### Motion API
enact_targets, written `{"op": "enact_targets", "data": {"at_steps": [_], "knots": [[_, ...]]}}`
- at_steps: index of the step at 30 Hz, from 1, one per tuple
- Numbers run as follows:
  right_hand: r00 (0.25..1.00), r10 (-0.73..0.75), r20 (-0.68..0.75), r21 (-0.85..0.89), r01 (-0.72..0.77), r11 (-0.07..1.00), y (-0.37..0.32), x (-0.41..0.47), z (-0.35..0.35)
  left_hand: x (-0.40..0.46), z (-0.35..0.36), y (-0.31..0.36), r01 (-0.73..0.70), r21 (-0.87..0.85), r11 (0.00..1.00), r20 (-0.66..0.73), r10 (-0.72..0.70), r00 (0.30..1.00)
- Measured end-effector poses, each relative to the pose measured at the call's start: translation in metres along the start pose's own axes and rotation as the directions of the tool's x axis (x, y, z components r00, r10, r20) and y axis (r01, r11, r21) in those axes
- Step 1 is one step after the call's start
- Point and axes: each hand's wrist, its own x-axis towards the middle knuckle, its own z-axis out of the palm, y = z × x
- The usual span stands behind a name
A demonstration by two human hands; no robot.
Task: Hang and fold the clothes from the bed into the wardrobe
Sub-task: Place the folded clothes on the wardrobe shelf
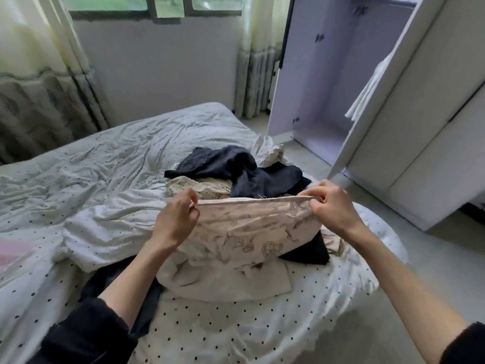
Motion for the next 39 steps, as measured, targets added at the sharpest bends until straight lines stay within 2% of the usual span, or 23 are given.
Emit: {"op": "enact_targets", "data": {"at_steps": [5,8,11,15,17,19,21,23,25,27,29,30,32,33,36,39], "knots": [[0.947,-0.032,-0.319,-0.105,-0.002,0.994,0.026,0.001,-0.102,0.023,-0.014,0.108,-0.108,-0.068,0.992,-0.125,0.099,0.987],[0.907,0.012,-0.42,-0.103,-0.06,0.993,0.047,-0.003,-0.175,0.034,-0.017,0.19,-0.108,-0.225,0.969,-0.144,0.076,0.987],[0.805,0.077,-0.588,-0.07,-0.145,0.987,0.065,-0.009,-0.272,0.053,-0.014,0.284,-0.14,-0.402,0.905,-0.129,0.095,0.987],[0.671,0.1,-0.734,-0.024,-0.173,0.985,0.062,-0.014,-0.367,0.082,-0.026,0.378,-0.2,-0.622,0.757,-0.154,0.132,0.979],[0.561,0.062,-0.825,-0.019,-0.139,0.99,0.06,-0.02,-0.414,0.094,-0.035,0.432,-0.217,-0.728,0.651,-0.17,0.135,0.976],[0.488,0.025,-0.873,-0.035,-0.114,0.993,0.058,-0.02,-0.443,0.104,-0.044,0.471,-0.171,-0.827,0.536,-0.138,0.102,0.985],[0.43,0.013,-0.903,-0.04,-0.113,0.993,0.058,-0.027,-0.469,0.113,-0.045,0.508,-0.107,-0.869,0.483,-0.058,0.115,0.992],[0.413,0.032,-0.91,-0.028,-0.139,0.99,0.059,-0.033,-0.484,0.12,-0.04,0.527,-0.086,-0.86,0.503,-0.016,0.142,0.99],[0.409,0.054,-0.911,-0.011,-0.156,0.988,0.063,-0.045,-0.497,0.128,-0.03,0.536,-0.134,-0.819,0.558,-0.029,0.192,0.981],[0.386,0.037,-0.922,-0.023,-0.15,0.988,0.066,-0.057,-0.5,0.13,-0.02,0.54,-0.264,-0.732,0.628,-0.109,0.274,0.956],[0.357,-0.041,-0.933,-0.102,-0.153,0.983,0.074,-0.063,-0.498,0.128,-0.008,0.543,-0.392,-0.601,0.696,-0.205,0.34,0.918],[0.397,-0.062,-0.916,-0.151,-0.196,0.969,0.08,-0.064,-0.495,0.126,-0.002,0.544,-0.411,-0.531,0.741,-0.207,0.357,0.911],[0.544,-0.003,-0.839,-0.226,-0.343,0.912,0.094,-0.064,-0.489,0.126,0.012,0.543,-0.353,-0.487,0.799,-0.065,0.37,0.927],[0.569,0.046,-0.821,-0.228,-0.401,0.887,0.1,-0.065,-0.488,0.127,0.017,0.542,-0.304,-0.506,0.807,0.031,0.369,0.929],[0.539,0.094,-0.837,-0.209,-0.473,0.856,0.118,-0.069,-0.486,0.132,0.038,0.534,-0.25,-0.547,0.799,0.165,0.396,0.903],[0.567,0.186,-0.803,-0.19,-0.539,0.821,0.136,-0.07,-0.481,0.133,0.056,0.534,-0.258,-0.551,0.794,0.216,0.435,0.874]]}}
